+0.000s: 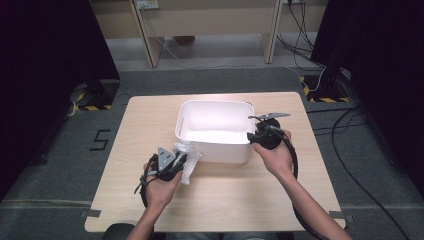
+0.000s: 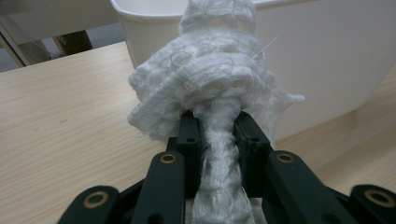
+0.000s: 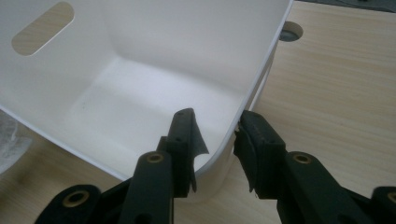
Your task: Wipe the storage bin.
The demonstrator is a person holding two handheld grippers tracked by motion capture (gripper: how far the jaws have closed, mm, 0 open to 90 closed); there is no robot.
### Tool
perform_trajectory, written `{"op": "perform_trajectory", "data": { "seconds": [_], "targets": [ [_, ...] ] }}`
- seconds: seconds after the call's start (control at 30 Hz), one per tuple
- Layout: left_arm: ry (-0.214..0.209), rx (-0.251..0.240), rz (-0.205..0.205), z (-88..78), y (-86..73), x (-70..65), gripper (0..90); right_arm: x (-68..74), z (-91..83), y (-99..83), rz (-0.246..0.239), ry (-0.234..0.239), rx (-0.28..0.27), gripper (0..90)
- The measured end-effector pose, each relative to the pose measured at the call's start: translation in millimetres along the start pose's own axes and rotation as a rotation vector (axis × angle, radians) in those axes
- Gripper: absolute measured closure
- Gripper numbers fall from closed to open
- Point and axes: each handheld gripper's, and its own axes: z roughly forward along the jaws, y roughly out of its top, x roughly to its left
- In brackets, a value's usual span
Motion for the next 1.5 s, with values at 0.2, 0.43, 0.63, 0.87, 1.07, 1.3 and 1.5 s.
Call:
{"op": "perform_trajectory", "data": {
  "seconds": [0.2, 0.43, 0.63, 0.87, 1.07, 1.3, 1.5],
  "targets": [
    [0.002, -0.002, 0.008, -2.6, 1.2, -2.9, 74.8, -0.4, 0.8, 1.3, -0.009, 0.002, 0.006, 66.7],
    [0.014, -0.009, -0.001, -2.8, 3.7, -3.0, 74.8, -1.0, 1.2, 1.7, -0.019, -0.002, 0.011, 66.6],
    [0.014, -0.011, 0.000, -1.7, 4.4, -3.9, 74.8, -1.7, 1.6, 1.7, -0.021, 0.002, 0.011, 66.6],
    [0.009, -0.013, 0.001, -3.2, 5.4, -5.4, 74.8, -2.3, 1.9, 1.9, -0.019, 0.010, 0.013, 66.5],
    [0.014, -0.018, -0.004, -5.5, 4.2, -6.6, 74.8, -3.3, 2.2, 2.3, -0.019, 0.016, 0.015, 66.6],
    [0.012, -0.012, -0.001, -1.3, 5.5, -4.8, 74.8, -3.7, 2.2, 3.3, -0.034, 0.017, 0.024, 66.3],
    [0.009, -0.002, 0.000, 3.4, 5.9, -5.8, 74.8, -3.2, 2.2, 2.7, -0.019, 0.017, 0.021, 66.2]
  ]
}}
